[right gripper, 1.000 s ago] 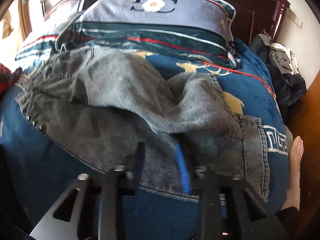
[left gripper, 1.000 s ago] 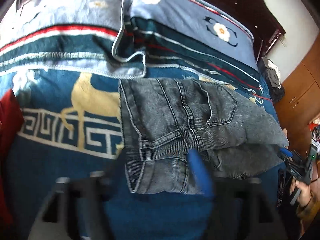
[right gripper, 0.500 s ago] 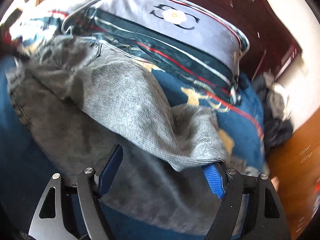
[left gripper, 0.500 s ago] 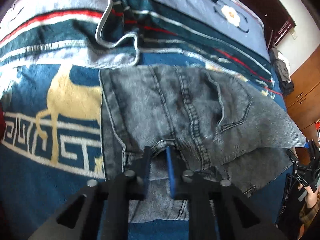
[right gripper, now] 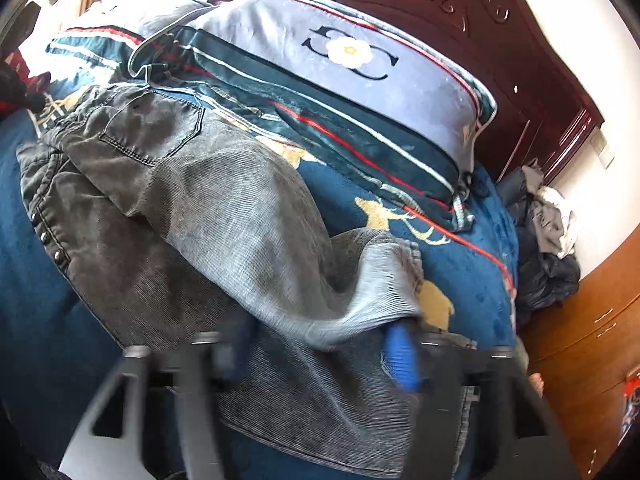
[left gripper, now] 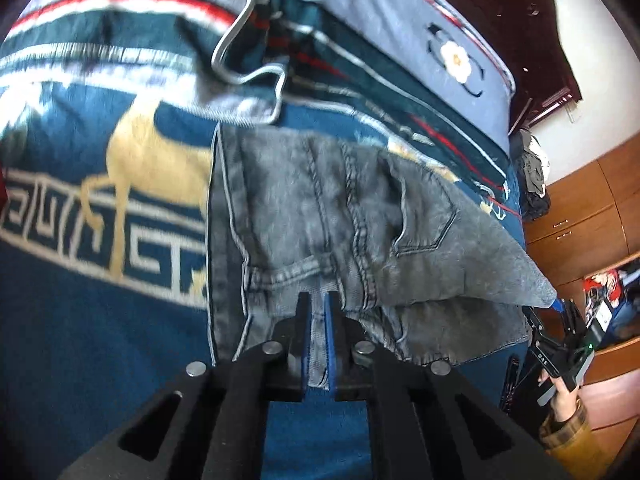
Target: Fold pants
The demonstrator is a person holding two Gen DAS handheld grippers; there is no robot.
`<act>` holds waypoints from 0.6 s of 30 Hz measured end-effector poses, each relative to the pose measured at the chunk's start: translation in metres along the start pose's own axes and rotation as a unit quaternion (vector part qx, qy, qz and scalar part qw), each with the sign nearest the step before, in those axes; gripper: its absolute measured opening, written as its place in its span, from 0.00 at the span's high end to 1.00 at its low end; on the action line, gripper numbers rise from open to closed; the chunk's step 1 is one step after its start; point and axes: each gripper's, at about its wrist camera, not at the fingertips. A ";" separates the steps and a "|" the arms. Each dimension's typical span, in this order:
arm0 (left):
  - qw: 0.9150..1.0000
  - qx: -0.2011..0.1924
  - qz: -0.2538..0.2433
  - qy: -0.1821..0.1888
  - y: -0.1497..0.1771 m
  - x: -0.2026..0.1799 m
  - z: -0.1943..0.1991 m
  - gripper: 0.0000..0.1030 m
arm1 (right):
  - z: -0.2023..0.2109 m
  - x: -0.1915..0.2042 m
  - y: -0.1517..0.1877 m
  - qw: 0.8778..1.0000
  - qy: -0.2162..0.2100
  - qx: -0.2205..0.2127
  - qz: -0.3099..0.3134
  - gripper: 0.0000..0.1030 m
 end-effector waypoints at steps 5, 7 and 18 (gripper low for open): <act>0.999 0.009 0.019 -0.028 -0.002 0.006 -0.025 0.79 | 0.003 0.003 -0.004 1.000 0.006 -0.005 0.001 0.35; 0.999 0.007 0.023 -0.036 -0.006 0.007 -0.032 0.79 | 0.003 0.004 -0.007 1.000 0.013 -0.007 0.002 0.35; 0.996 -0.052 0.055 -0.055 -0.016 0.021 -0.002 0.12 | 0.019 0.006 -0.009 1.000 0.009 -0.025 0.011 0.31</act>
Point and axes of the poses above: each gripper's, at about its wrist camera, not at the fingertips, and z roughly against the way its jaws point, x to its left, y to its underside, and after that the axes turned 5 degrees about z, right-handed
